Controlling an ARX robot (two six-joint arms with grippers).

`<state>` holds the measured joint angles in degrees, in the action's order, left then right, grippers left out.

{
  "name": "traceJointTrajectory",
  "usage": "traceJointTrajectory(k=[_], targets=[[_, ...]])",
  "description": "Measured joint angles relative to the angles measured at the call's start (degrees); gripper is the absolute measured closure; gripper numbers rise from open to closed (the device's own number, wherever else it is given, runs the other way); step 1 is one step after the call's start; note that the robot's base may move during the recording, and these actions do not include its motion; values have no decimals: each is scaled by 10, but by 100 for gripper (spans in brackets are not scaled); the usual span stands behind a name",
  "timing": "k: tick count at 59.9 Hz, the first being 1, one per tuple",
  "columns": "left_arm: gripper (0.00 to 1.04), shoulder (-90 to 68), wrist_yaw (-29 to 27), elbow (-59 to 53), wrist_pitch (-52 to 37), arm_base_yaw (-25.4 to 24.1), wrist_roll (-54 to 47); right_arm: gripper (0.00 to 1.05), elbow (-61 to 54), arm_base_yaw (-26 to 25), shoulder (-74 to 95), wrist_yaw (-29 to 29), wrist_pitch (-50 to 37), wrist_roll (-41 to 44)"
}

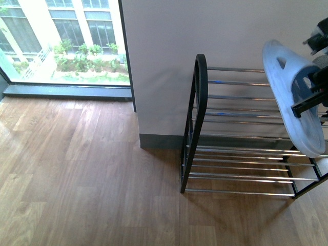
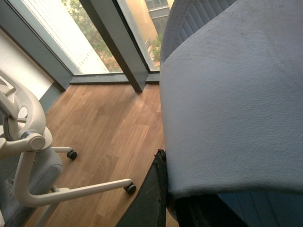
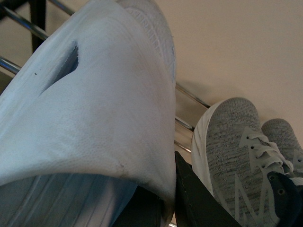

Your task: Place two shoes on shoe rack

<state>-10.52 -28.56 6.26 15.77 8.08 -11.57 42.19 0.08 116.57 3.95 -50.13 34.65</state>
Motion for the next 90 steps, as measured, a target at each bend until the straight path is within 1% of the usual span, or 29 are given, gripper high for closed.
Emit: traceJointTrajectory(k=[14, 26, 36, 50, 59, 67, 78, 80, 83, 85, 90], targets=[[103, 0, 0, 0, 0, 0, 0, 103, 91, -29, 100, 14, 3, 86], [103, 0, 0, 0, 0, 0, 0, 103, 142, -50, 158, 16, -11, 171], [103, 0, 0, 0, 0, 0, 0, 103, 190, -61, 198, 23, -16, 227], [103, 0, 0, 0, 0, 0, 0, 103, 270, -62, 238, 32, 4, 271], [103, 0, 0, 0, 0, 0, 0, 103, 311, -62, 257, 40, 18, 273], [103, 0, 0, 0, 0, 0, 0, 103, 335, -62, 267, 42, 24, 273], [103, 0, 0, 0, 0, 0, 0, 103, 341, -62, 268, 48, 41, 277], [103, 0, 0, 0, 0, 0, 0, 102, 341, -62, 268, 50, 37, 277], [103, 0, 0, 0, 0, 0, 0, 91, 341, -62, 267, 54, 39, 270], [103, 0, 0, 0, 0, 0, 0, 87, 341, -62, 267, 56, 42, 263], [103, 0, 0, 0, 0, 0, 0, 75, 338, -62, 259, 64, 54, 238]])
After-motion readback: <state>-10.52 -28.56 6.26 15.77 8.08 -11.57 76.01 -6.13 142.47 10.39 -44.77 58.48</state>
